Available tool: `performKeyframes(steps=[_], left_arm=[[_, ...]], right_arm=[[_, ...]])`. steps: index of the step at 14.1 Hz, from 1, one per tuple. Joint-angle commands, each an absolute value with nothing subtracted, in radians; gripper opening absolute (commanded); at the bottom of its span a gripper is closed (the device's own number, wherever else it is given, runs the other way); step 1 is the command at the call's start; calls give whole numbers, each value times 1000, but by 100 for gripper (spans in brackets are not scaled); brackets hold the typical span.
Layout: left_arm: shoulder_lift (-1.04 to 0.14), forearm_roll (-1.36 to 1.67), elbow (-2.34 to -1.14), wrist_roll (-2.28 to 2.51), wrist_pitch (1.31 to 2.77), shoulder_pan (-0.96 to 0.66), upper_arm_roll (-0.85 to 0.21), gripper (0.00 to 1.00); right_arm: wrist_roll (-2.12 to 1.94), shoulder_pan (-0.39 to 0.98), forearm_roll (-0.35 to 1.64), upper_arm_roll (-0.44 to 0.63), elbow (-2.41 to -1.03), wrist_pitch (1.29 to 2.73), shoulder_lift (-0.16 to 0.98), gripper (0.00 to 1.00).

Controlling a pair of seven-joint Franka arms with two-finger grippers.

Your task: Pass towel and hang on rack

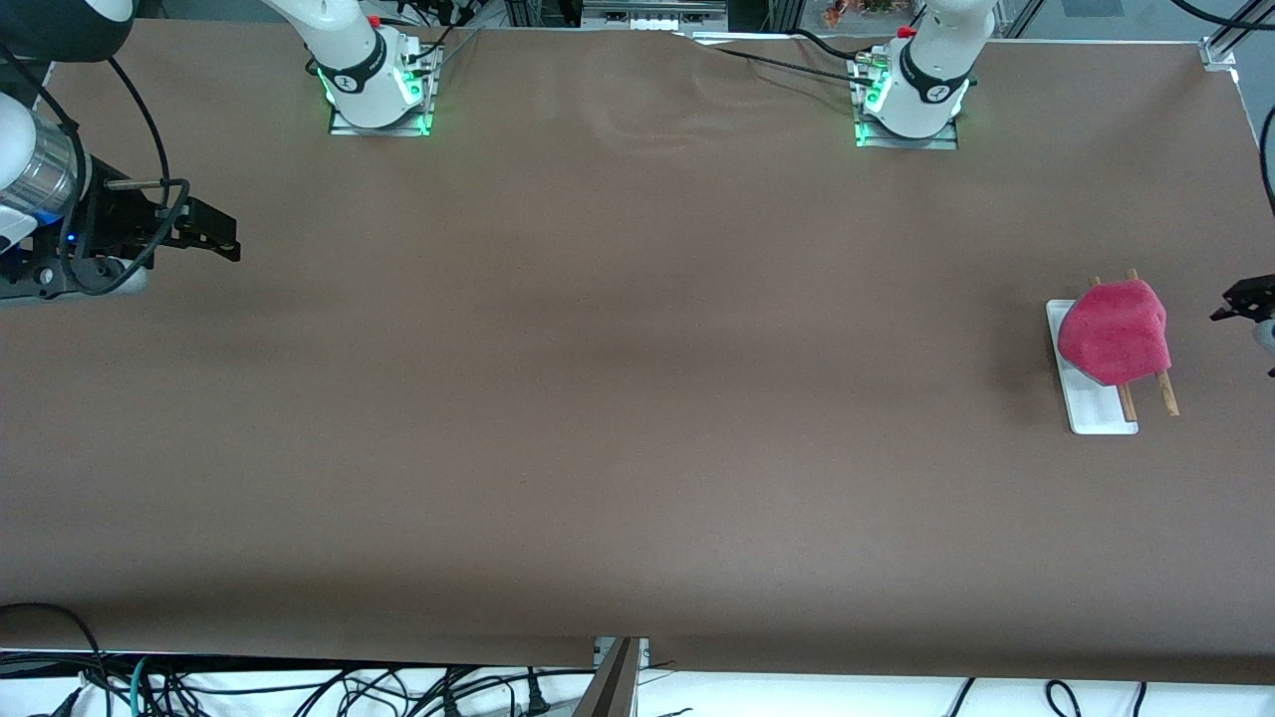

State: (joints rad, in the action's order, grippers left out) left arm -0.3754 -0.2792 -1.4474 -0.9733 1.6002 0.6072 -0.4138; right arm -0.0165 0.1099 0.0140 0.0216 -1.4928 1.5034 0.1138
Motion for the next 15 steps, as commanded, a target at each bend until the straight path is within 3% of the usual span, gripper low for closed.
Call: performKeyframes(steps=[1, 4, 7, 9, 12, 15], left_arm=[[-324, -272, -1460, -801, 1523, 604, -481, 100], [-238, -227, -1488, -587, 1488, 527, -459, 100], [-174, -213, -1496, -390, 1499, 329, -315, 100], [-128, -175, -1508, -304, 1500, 278, -284, 100], [-60, -40, -1557, -224, 1508, 146, -126, 100], [20, -15, -1688, -201, 1655, 106, -75, 100]], right_arm=[[-31, 41, 3, -44, -1502, 1506, 106, 100], [-28, 43, 5, -44, -1502, 1502, 104, 100], [-25, 44, 2, -44, -1502, 1502, 104, 100], [-21, 44, 2, -44, -1500, 1505, 104, 100], [-20, 44, 3, -44, -1502, 1509, 106, 100], [-20, 46, 5, -46, -1499, 1509, 104, 100]])
